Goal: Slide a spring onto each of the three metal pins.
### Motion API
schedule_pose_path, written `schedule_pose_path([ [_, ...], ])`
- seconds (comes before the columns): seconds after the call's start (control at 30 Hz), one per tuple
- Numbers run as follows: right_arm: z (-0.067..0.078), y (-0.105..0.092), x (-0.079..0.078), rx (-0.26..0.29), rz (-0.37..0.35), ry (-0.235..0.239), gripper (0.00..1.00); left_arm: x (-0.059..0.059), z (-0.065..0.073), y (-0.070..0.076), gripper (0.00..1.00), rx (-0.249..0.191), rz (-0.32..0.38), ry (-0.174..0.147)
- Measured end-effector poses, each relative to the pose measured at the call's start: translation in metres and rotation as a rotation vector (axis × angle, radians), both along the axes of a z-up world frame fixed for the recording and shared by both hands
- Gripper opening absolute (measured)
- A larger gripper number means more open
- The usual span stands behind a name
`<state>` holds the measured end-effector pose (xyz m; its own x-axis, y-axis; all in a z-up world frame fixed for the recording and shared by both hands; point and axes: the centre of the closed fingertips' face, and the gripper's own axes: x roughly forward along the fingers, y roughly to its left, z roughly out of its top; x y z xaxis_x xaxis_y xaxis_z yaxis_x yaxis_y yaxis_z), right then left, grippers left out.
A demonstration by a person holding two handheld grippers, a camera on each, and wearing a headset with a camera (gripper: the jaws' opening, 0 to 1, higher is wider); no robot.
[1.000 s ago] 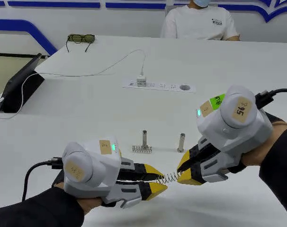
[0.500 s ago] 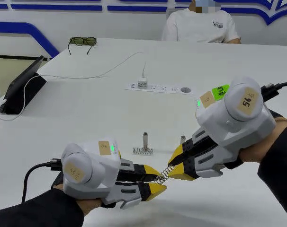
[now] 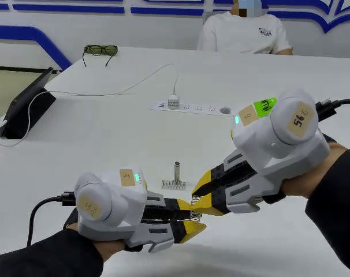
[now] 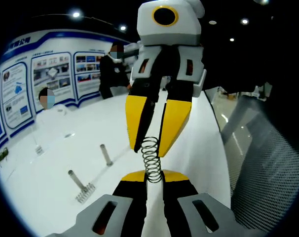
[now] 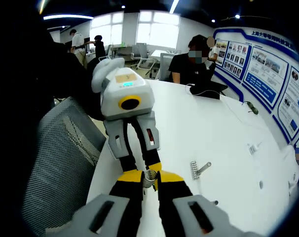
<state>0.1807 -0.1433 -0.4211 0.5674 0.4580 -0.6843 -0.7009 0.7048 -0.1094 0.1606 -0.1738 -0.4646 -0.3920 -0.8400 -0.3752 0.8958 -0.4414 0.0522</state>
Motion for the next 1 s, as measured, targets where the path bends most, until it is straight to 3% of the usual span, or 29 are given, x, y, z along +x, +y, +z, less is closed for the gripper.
schedule_pose_path([
  [0.47, 0.0, -0.001, 0.002, 0.009, -0.014, -0.006, 0.12, 0.002, -0.001, -0.001, 0.12, -0.005, 0.009, 0.011],
  [1.0, 0.005, -0.023, 0.002, 0.004, -0.066, -0.016, 0.12, 0.017, 0.004, 0.001, 0.28, -0.019, 0.077, 0.056],
])
